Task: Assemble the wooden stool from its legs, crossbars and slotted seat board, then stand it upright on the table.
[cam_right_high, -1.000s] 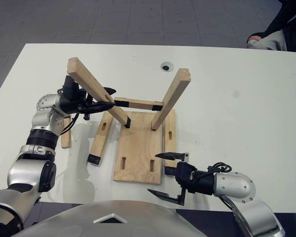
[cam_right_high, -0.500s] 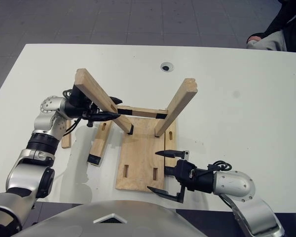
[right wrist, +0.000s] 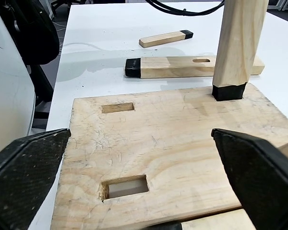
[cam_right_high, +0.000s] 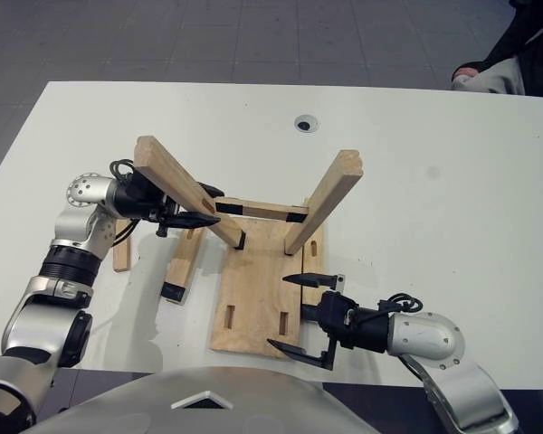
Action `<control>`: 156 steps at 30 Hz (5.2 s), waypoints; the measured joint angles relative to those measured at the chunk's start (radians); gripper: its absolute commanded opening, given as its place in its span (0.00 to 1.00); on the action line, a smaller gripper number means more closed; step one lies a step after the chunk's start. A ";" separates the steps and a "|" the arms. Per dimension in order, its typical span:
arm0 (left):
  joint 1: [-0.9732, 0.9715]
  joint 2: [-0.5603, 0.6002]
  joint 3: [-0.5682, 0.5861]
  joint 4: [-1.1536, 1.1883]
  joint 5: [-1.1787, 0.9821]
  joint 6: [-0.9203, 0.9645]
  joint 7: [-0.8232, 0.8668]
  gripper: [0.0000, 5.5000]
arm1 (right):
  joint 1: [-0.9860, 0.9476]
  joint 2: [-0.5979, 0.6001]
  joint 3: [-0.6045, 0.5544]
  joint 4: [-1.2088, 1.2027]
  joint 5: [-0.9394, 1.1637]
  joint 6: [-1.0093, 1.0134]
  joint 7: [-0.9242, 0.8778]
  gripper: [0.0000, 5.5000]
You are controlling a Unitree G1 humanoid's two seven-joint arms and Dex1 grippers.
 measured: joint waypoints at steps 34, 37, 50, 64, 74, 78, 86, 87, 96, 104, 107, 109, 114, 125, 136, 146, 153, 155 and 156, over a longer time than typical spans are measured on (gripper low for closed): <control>-0.155 0.082 -0.216 -0.083 0.030 0.287 0.129 0.37 | -0.065 0.029 0.065 0.000 -0.027 0.001 -0.047 1.00; -0.155 0.083 -0.217 -0.088 0.030 0.290 0.129 0.37 | -0.065 0.036 0.069 0.000 -0.028 0.001 -0.055 1.00; -0.110 0.090 -0.215 -0.112 0.020 0.224 0.156 0.37 | -0.156 0.322 0.134 -0.350 0.224 0.329 -0.601 0.83; -0.094 0.091 -0.208 -0.119 0.017 0.206 0.161 0.37 | -0.273 0.540 0.466 -0.392 -0.089 0.425 -1.111 0.32; -0.075 0.096 -0.205 -0.144 0.010 0.204 0.181 0.37 | -0.536 0.771 0.423 -0.255 -0.362 0.778 -1.323 0.32; -0.072 0.098 -0.205 -0.149 0.010 0.204 0.185 0.37 | -0.633 0.817 0.385 -0.231 -0.399 0.899 -1.325 0.32; -0.063 0.100 -0.205 -0.164 0.009 0.204 0.194 0.37 | -0.581 0.794 0.449 -0.156 -0.426 0.939 -1.336 0.32; -0.062 0.100 -0.205 -0.165 0.009 0.204 0.195 0.37 | -0.570 0.787 0.454 -0.155 -0.427 0.921 -1.338 0.32; -0.057 0.100 -0.205 -0.171 0.008 0.204 0.200 0.37 | -0.514 0.770 0.456 -0.138 -0.419 0.820 -1.332 0.32; -0.056 0.101 -0.205 -0.171 0.007 0.198 0.200 0.37 | -0.660 0.814 0.450 -0.212 -0.437 0.905 -1.317 0.32; -0.055 0.101 -0.205 -0.171 0.007 0.197 0.200 0.37 | -0.729 0.823 0.452 -0.268 -0.452 0.916 -1.311 0.32; -0.055 0.101 -0.205 -0.171 0.007 0.197 0.200 0.37 | -0.736 0.824 0.451 -0.301 -0.451 0.915 -1.290 0.32; -0.050 0.101 -0.205 -0.171 -0.005 0.197 0.201 0.37 | -0.776 0.820 0.292 -0.365 -0.428 0.848 -1.184 0.32; 0.023 0.055 -0.205 -0.161 -0.064 0.092 0.255 0.37 | -1.111 0.514 -0.622 -0.362 -0.010 0.868 -0.974 0.32; 0.089 0.014 -0.207 -0.165 -0.095 -0.008 0.323 0.37 | -0.838 0.454 -0.918 -0.062 0.153 0.798 -0.707 0.32; 0.090 0.014 -0.208 -0.164 -0.097 -0.013 0.320 0.37 | -0.600 0.306 -0.860 0.477 0.170 0.524 -0.244 0.32; 0.093 0.015 -0.209 -0.162 -0.098 -0.028 0.317 0.37 | -0.495 0.334 -0.719 0.442 0.028 0.429 -0.350 0.32; 0.093 0.015 -0.210 -0.162 -0.099 -0.030 0.317 0.37 | -0.436 0.402 -0.646 0.318 -0.039 0.431 -0.459 0.32; 0.093 0.015 -0.210 -0.161 -0.099 -0.030 0.317 0.37 | -0.407 0.438 -0.599 0.241 -0.071 0.434 -0.514 0.32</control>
